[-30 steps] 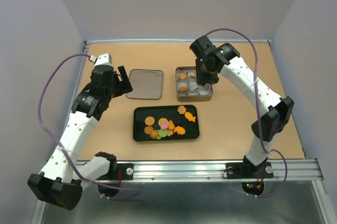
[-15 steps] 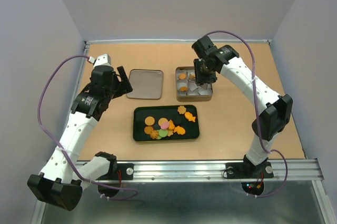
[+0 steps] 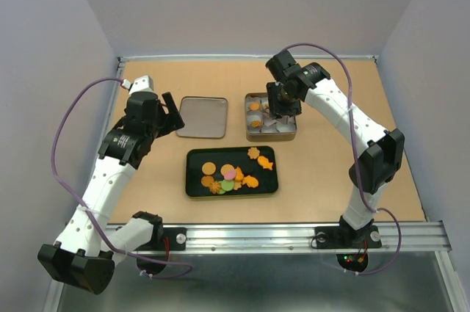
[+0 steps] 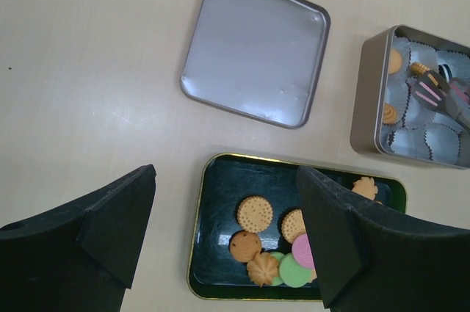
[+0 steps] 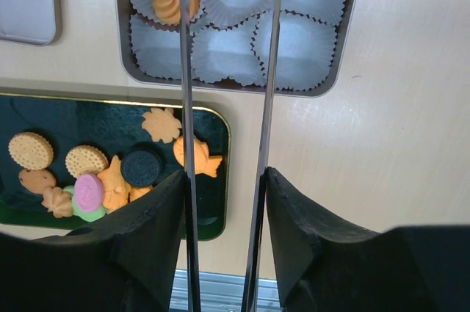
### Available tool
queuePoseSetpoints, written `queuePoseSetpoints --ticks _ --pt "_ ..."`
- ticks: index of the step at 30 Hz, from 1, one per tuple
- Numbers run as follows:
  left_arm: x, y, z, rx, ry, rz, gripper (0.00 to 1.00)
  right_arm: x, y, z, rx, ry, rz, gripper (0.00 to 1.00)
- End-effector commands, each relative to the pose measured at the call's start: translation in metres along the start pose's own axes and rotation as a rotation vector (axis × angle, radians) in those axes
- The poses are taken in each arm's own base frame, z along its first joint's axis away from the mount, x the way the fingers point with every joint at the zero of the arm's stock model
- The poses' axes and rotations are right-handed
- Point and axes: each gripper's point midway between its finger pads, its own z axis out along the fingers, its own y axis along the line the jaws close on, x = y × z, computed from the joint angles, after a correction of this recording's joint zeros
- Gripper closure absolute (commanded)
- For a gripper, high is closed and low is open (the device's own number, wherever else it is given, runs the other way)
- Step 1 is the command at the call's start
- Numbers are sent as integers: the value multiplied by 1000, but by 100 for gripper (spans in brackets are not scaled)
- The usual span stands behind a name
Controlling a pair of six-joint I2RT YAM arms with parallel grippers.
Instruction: Pack the cookies
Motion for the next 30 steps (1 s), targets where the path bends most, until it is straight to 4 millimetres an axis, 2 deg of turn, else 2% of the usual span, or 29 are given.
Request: queuePoseSetpoints --ticks 1,9,12,13,18,21,25,26,30 --pt "-18 -5 -5 2 -44 -9 12 -16 -5 -5 0 -62 0 46" --pt "-33 -14 1 6 -56 -2 12 -22 -4 -10 -12 -65 -8 41" --pt "-33 -16 3 7 -50 -2 12 -32 -1 -22 -29 -85 -5 41" --pt "-33 -17 4 9 -51 -6 12 -38 4 -32 -56 -106 -1 41" --pt "-30 -17 9 11 -40 2 12 -31 15 -51 -141 -92 4 42" --pt "-29 -18 11 11 -36 8 12 -19 22 -58 -164 -81 -2 42" --pt "-29 -21 14 22 -37 7 12 4 41 -77 -223 -73 -28 42" --pt "-29 -21 15 22 -35 9 12 14 53 -81 -242 -64 -55 42" --pt "-24 -22 17 34 -28 0 12 50 71 -82 -268 -10 -65 42"
